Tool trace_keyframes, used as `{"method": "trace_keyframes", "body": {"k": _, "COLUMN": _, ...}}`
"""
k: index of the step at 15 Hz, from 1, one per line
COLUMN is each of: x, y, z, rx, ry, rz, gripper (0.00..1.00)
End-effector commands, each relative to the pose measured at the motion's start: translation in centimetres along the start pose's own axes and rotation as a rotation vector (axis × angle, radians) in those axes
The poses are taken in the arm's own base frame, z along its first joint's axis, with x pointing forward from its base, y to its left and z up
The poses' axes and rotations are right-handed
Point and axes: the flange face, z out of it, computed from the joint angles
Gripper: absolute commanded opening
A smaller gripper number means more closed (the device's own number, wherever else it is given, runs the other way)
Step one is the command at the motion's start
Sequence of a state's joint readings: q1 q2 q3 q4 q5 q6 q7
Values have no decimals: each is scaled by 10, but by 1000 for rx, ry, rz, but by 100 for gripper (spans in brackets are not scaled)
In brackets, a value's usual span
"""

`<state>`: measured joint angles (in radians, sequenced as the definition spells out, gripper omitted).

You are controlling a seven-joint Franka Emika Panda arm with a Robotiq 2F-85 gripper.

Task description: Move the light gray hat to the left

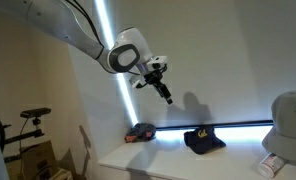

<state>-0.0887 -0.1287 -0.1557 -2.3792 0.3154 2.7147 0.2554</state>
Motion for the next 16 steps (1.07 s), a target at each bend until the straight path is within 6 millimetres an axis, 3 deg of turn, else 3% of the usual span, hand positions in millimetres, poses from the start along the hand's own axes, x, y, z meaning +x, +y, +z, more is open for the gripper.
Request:
{"method": "trace_keyframes", "body": {"k": 1, "x": 11, "y": 13, "z": 0, "rx": 13, "ry": -5, "rz": 63, "gripper": 100}}
{"method": "trace_keyframes", "body": {"k": 3, "x": 24, "y": 23, "z": 4, "rx": 31, "ry": -12, "rz": 115, "gripper": 100}}
{"method": "trace_keyframes", "body": {"k": 4, "x": 18, "y": 23, "z": 6, "rx": -11, "ry": -43, "rz": 42, "gripper": 100}}
{"method": "trace_keyframes", "body": {"k": 8, "x": 37, "y": 56, "z": 9, "rx": -241, "ry": -90, "rz": -118, "gripper": 100}}
{"method": "trace_keyframes", "body": {"k": 12, "x": 82, "y": 110, "z": 0, "rx": -424, "ry": 78, "rz": -150, "gripper": 100}}
{"method": "trace_keyframes", "body": {"k": 16, "x": 136, "y": 152, "z": -26, "rx": -419, "ry": 335, "rz": -203, "gripper": 100}}
